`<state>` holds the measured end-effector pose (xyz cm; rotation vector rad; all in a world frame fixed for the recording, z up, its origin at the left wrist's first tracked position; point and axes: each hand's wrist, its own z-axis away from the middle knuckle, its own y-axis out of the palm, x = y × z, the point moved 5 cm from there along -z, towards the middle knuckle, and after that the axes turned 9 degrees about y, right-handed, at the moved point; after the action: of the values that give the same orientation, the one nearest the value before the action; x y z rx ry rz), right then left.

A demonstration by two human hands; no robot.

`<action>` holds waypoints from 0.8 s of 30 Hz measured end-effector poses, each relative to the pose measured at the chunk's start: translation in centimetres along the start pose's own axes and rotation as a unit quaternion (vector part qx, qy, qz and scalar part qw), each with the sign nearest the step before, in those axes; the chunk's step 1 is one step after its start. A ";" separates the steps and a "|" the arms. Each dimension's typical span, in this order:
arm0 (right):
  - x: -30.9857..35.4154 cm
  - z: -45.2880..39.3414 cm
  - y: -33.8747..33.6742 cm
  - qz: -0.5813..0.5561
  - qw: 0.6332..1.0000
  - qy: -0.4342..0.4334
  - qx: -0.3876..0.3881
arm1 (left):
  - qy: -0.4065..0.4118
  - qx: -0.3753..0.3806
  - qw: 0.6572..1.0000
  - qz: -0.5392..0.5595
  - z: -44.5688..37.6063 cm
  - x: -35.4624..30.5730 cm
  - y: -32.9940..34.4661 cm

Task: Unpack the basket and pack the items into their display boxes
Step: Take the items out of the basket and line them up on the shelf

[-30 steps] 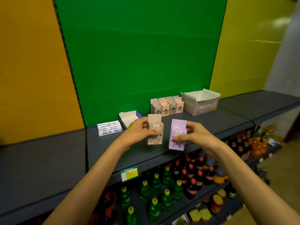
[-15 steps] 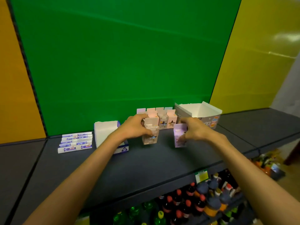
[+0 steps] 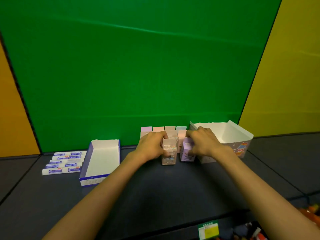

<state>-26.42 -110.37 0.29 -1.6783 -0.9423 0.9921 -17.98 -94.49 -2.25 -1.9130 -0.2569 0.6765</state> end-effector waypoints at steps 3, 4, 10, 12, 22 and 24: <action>-0.6 -1.3 0.5 -0.001 1.000 -0.021 0.006 | -0.009 -0.005 1.000 -0.026 -1.4 -0.4 0.9; -0.7 -1.6 0.7 -0.002 1.000 -0.028 0.009 | -0.013 -0.007 0.999 -0.030 -1.8 -0.5 1.2; -0.9 -2.8 2.1 0.010 0.997 -0.075 -0.012 | -0.024 -0.016 0.997 -0.070 -3.2 -0.4 2.4; -0.9 -3.1 2.3 0.026 0.996 -0.085 -0.031 | -0.025 -0.014 0.994 -0.101 -3.5 -0.4 2.5; -1.6 -3.7 2.8 -0.015 0.992 -0.117 -0.047 | -0.049 -0.045 0.983 -0.172 -3.3 -1.2 3.0; -1.7 -3.5 2.5 -0.050 0.989 -0.125 -0.060 | -0.057 -0.066 0.982 -0.170 -2.8 -1.5 2.6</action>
<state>-23.51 -113.77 -0.95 -1.6123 -1.2605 1.1141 -17.98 -98.44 -3.21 -1.8945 -0.7001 0.5479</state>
